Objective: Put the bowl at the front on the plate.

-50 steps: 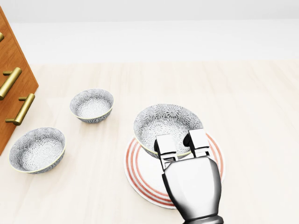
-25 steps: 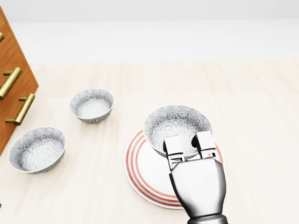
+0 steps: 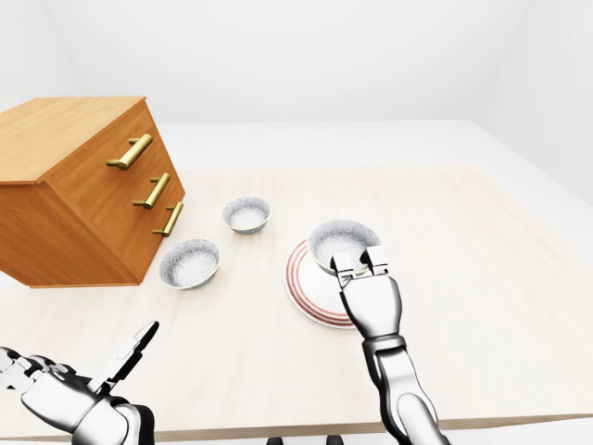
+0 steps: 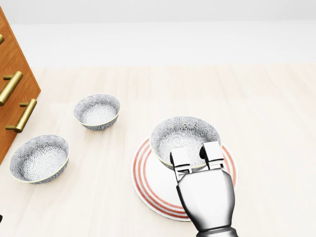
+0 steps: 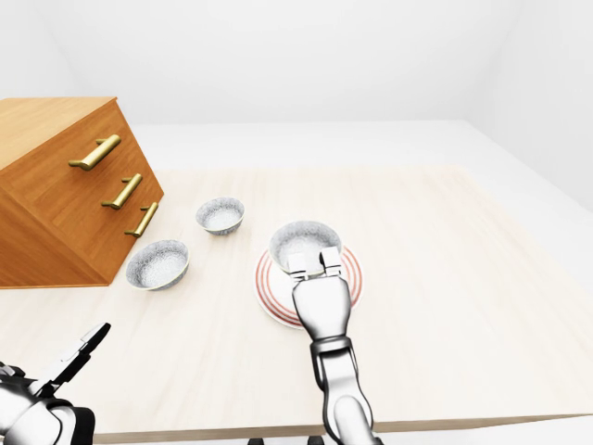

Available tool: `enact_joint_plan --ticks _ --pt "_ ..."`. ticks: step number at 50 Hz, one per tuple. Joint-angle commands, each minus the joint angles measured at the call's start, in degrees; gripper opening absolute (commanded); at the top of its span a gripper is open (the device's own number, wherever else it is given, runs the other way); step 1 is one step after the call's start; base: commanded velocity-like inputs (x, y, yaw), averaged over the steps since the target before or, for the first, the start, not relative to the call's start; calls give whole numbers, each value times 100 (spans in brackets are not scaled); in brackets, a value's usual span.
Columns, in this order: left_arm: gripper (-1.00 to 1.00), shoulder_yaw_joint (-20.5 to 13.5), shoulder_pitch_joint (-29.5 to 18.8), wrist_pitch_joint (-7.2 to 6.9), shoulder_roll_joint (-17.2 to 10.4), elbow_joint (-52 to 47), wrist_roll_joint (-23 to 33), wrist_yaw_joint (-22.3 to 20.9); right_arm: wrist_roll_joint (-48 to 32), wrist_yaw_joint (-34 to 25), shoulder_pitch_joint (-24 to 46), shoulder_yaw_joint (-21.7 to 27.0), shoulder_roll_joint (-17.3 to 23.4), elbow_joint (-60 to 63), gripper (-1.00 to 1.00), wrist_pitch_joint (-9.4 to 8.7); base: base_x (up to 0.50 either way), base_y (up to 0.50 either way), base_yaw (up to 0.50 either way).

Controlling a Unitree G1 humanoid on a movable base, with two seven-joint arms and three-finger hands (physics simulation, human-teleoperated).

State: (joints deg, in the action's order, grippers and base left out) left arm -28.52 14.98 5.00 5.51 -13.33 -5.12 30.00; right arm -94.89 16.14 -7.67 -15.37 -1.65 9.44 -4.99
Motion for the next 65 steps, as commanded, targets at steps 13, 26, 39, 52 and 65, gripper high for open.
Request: enact_joint_plan --ticks 13,26,39,52,65 --pt "100 17 3 0 -7 -1 -35 0 -308 281 698 126 -168 -1092 -100 -1 0 0 0" --pt "100 42 -11 0 -18 80 -35 0 93 624 761 192 -160 -1487 -100 -1 0 0 0" --pt "100 27 28 0 -2 21 -53 0 250 764 651 107 -133 -1553 -100 -1 0 0 0" --pt "100 -6 30 0 21 -36 -55 0 399 958 591 97 -109 -1662 -100 -1 0 0 0" --pt "100 14 6 0 3 60 -35 0 397 944 505 95 -78 -1578 -100 -1 0 0 0"
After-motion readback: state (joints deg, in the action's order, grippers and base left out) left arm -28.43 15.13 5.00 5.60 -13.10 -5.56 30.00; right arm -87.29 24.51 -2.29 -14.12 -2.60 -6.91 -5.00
